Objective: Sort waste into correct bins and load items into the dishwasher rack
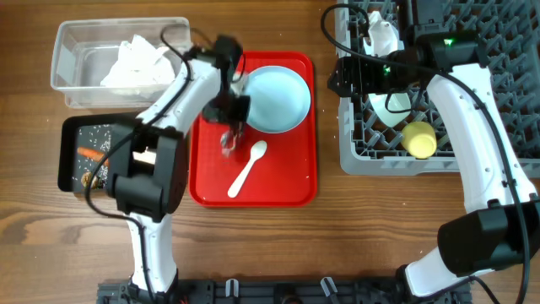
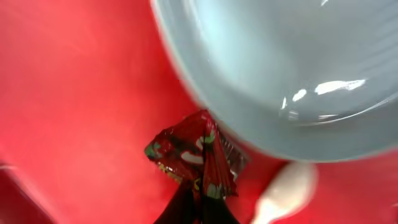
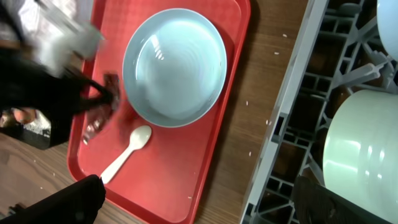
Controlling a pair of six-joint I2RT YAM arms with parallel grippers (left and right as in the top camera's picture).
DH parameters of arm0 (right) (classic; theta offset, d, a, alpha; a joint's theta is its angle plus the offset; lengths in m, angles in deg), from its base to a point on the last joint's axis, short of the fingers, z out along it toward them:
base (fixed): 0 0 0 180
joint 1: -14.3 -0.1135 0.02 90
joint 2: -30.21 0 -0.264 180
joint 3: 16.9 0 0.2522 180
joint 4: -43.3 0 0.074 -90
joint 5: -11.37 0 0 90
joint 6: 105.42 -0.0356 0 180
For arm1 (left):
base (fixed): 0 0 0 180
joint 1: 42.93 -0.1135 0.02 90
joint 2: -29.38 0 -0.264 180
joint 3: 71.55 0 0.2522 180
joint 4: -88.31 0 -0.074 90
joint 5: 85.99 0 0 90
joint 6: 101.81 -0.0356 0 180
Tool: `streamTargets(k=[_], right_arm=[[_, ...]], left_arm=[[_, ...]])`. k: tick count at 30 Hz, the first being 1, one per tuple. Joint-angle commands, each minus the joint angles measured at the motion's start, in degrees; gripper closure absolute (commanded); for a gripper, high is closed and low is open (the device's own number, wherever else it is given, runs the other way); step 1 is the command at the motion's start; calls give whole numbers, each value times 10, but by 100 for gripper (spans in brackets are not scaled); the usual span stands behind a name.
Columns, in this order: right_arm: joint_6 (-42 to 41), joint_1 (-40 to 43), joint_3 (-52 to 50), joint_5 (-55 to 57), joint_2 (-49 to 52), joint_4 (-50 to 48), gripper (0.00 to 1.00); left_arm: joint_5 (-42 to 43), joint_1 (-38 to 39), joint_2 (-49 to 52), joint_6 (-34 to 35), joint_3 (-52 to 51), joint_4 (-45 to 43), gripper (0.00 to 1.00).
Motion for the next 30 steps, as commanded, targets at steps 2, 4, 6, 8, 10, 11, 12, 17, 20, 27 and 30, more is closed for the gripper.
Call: streamTargets(k=[2,4,6,8,10,11,12,17,20,27,30], right_arm=[[10,3,9,6,-15,-3,0],[11,3,9,6,-15,-4,0],[10,3,9,6,-15,-10,0],[10,3,9,6,-15,-14,0],[10,3,9,6,-15,-14,0],[10,3,9,6,-15,-14,0],[10,3,9,6,-15,-14,0],[10,3,9,6,-15,-17,0],[10,3,9,6,-15,-19,0],[-43,3,9,6,-15,-76,0],[-55,3,9,6,-15,-85,0]], left_arm=[[-65,-21,-130,31,104,-61,96],[-176,-48,-151,46,104,-115,96],[-236,-81,-139,46,97,-157,96],[-246,-125,-101,46,80,-216,96],[-245,-156,-58,46,79,-254,94],[-239,-169,-35,46,79,-267,80],[-226,-179,-17,46,79,-273,33],[-207,-186,-13,46,83,-283,0],[-196,-174,-58,36,88,-269,0],[-63,-88,-147,-12,88,-118,0],[-51,-37,-142,-24,87,-27,1]])
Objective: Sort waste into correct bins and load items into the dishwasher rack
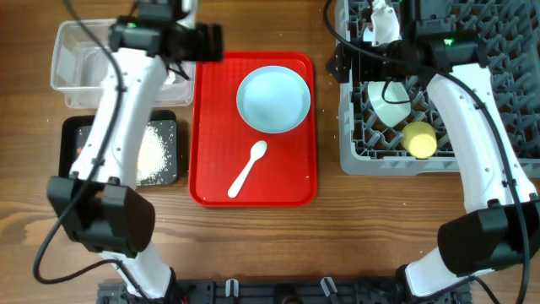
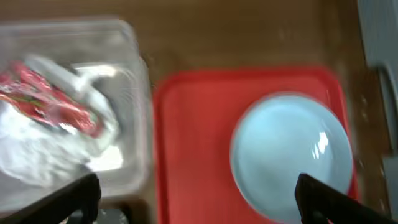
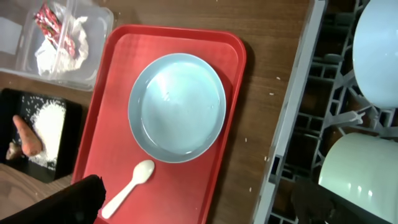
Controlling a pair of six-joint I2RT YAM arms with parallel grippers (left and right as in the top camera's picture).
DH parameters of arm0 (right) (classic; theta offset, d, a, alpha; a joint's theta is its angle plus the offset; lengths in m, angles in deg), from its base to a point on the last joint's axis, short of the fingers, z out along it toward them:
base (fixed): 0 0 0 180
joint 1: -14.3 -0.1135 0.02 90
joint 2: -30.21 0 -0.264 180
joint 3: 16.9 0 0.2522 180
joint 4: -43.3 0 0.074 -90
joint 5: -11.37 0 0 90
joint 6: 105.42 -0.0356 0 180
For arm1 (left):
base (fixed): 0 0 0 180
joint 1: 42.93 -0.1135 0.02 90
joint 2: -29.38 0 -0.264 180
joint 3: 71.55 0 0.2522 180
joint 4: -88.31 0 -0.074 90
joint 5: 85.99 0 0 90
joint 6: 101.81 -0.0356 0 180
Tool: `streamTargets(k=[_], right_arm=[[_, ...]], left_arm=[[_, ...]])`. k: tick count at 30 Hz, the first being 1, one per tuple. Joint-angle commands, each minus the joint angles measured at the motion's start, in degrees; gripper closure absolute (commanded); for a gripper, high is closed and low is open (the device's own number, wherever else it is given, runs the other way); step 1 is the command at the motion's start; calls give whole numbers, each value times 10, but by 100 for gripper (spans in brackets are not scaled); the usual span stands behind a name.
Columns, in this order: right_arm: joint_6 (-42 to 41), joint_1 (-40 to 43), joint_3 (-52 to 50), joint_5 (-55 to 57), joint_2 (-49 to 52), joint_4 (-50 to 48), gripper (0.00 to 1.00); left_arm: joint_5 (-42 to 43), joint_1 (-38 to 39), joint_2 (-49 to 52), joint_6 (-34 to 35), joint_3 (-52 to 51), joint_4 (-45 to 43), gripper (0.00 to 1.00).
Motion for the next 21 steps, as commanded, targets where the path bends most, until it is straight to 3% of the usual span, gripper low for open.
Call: streamTargets(k=[1,6,9,14,21], right_arm=[[-17,3,9,4,-15,-6,0],[-16,3,9,4,-15,-2,0],[-17,3,9,1,-14,0,0],[-17,-3,1,0,-12,7,0],[-17,-26,-11,-14,-11,6,0]], left_arm=[[33,55,6,-22,0,75,0],[34,112,7,-27,-32,212,0],[36,122,7,14,-107,209,0],[54,160,7,17,-200,170,0],[52,213,7,-5,-227,110,2]])
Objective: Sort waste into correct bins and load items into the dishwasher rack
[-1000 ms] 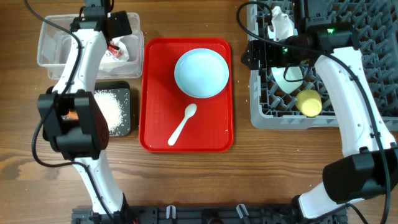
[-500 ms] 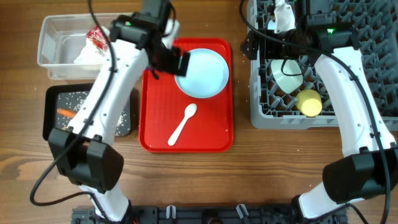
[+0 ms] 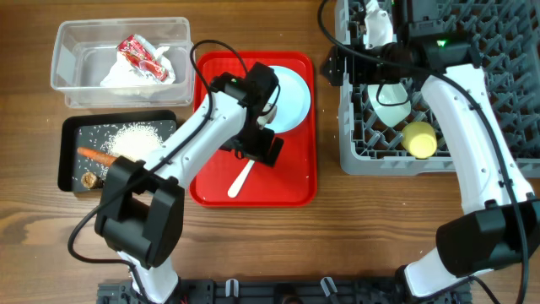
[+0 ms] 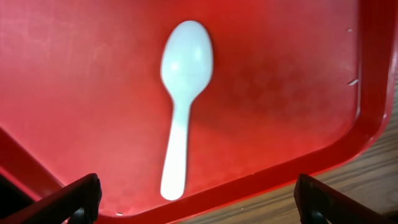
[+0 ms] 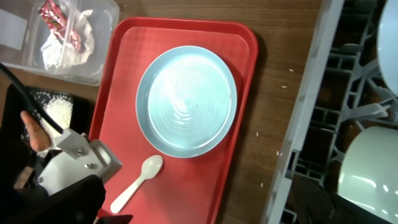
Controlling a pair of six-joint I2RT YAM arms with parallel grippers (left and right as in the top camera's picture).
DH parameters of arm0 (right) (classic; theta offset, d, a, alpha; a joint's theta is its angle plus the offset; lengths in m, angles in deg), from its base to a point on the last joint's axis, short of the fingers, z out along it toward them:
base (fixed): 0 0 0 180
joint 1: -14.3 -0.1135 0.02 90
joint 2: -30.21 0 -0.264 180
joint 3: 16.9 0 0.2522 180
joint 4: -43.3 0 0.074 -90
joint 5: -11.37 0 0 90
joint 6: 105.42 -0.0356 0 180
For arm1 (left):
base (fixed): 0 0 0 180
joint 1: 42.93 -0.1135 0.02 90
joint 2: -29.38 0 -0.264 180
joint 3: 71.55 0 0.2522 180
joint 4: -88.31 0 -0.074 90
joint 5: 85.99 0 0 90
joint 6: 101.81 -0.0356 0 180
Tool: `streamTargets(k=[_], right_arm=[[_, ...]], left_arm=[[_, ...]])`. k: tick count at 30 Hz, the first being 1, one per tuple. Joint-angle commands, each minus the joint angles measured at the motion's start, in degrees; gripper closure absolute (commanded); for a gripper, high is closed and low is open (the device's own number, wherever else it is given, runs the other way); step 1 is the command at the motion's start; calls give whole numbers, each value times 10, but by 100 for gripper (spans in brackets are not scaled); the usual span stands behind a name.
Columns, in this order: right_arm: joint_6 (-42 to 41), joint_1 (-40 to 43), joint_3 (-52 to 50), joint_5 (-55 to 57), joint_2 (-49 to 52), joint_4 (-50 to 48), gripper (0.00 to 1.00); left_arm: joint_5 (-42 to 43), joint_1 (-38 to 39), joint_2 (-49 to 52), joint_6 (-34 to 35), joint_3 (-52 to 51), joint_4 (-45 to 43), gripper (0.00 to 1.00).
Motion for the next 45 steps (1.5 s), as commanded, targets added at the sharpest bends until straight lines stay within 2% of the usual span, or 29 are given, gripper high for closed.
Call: streamTargets(k=[1,3,5,7,9,10,14,16,17,19,22,27,31,35,39,40,45], right_arm=[[-4,-12,-8,-11,-11,-1,0],[-5,-15,-8,-11,-11,1,0],[-17,-23,-8,-11,-11,6,0],[-32,-37,-8,-11,-11,7,0],[-72,-66,-8,-3,-7,-2,1],[-108,-80,-8,15,0,-9,5],[-206,-120,-8,84,61,-26,17],[-219,-128,-8,96,103,-27,27],[-225,-128,-8,102,128,-29,44],[-226,-128,-8,103,162,-30,61],[-225,-128,-8,104,220,-30,61],[-240,-129,-9,155,236,-31,59],[-255,-129,-14,164,245,-41,55],[-255,-129,-25,155,264,-60,56],[-254,-129,-26,155,283,-71,60],[-253,-129,-26,155,286,-75,62],[-248,-129,-26,181,315,-107,95]], left_arm=[[5,14,1,-14,-3,-18,2],[5,14,1,-13,-3,-22,2],[4,12,0,-11,-3,-22,8],[-4,-12,-24,29,4,-21,8],[-4,-73,-89,75,10,-38,5],[-4,-108,-118,92,10,-54,2],[-4,-190,-137,125,10,-84,1],[-4,-213,-132,126,10,-92,0],[-4,-223,-132,126,10,-93,0],[-4,-240,-132,126,10,-93,0],[-4,-283,-132,136,10,-112,0],[-13,-330,-132,143,10,-159,0],[-57,-341,-132,143,10,-183,0],[-60,-341,-132,143,10,-186,0],[-60,-341,-132,143,10,-186,0],[-60,-341,-132,143,10,-186,0],[-60,-341,-132,143,10,-186,0]])
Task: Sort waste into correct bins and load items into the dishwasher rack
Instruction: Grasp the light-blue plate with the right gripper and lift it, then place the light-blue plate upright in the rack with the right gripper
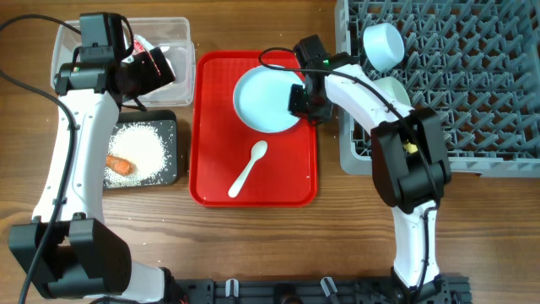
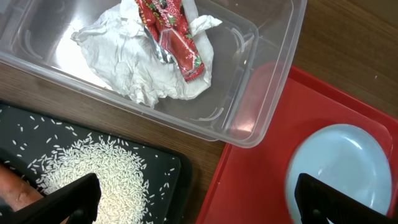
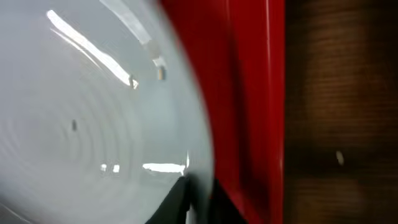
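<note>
A light blue bowl (image 1: 263, 100) sits at the back of the red tray (image 1: 211, 127). My right gripper (image 1: 302, 100) is at the bowl's right rim. In the right wrist view the fingertips (image 3: 189, 196) are pinched on that rim, the bowl (image 3: 93, 112) filling the left and the tray (image 3: 249, 93) beside it. A white spoon (image 1: 248, 168) lies on the tray in front of the bowl. My left gripper (image 1: 152, 74) hovers open by the clear bin (image 1: 181, 25), which holds a red wrapper (image 2: 174, 37) on crumpled tissue (image 2: 130, 62).
The grey dishwasher rack (image 1: 439, 127) stands at the right with a white cup (image 1: 381, 44) at its back left. A black tray (image 1: 169, 165) left of the red tray holds rice (image 1: 139, 152) and a piece of carrot (image 1: 120, 165).
My left gripper has gone from over the spoon on the red tray to the clear bin at the back left. My right gripper has come from the rack down to the bowl and shut on its rim.
My left gripper first held the red wrapper on the tray beside the bowl. Then it was open at the clear bin with the wrapper lying inside. Then it hung open over the spoon. Now it is back by the bin, and my right gripper holds the bowl's rim.
</note>
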Controlling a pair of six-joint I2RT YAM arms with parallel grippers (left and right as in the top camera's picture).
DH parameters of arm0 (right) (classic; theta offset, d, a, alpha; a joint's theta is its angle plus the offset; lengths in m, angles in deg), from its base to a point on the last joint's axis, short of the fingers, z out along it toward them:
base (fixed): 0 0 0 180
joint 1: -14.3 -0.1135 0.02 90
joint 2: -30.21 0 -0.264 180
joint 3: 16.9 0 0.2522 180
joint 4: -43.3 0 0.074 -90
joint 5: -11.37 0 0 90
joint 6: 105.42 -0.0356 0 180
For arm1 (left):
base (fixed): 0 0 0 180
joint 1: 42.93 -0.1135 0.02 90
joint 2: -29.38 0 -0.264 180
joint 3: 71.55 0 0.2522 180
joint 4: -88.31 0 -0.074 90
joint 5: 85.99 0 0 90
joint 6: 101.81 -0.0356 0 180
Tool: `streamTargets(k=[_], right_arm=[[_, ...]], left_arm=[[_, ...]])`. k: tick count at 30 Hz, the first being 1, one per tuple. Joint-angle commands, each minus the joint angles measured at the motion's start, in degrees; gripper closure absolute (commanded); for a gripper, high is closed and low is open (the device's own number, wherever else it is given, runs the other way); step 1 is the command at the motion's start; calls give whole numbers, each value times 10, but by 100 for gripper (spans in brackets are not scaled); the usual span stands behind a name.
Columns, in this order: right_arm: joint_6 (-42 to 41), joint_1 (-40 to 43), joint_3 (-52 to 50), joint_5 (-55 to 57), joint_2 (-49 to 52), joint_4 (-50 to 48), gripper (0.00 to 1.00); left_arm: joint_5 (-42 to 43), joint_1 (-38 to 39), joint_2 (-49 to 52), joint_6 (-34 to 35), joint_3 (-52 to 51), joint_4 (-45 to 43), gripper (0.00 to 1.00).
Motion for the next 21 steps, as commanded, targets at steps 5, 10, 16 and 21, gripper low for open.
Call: streamTargets(k=[5,10,16,21], right_arm=[[13,1,-5,63,43,-27,96],[61,29,90,77,-5,16,96],[172,37,170,233,-132,63,96],[227,43,170,396,-232,40,96]], left_arm=[[-10,-4,5,6,1,-3,0],[-10,-4,5,6,1,-3,0],[-10,-4,5,6,1,-3,0],[-10,-4,5,6,1,-3,0]])
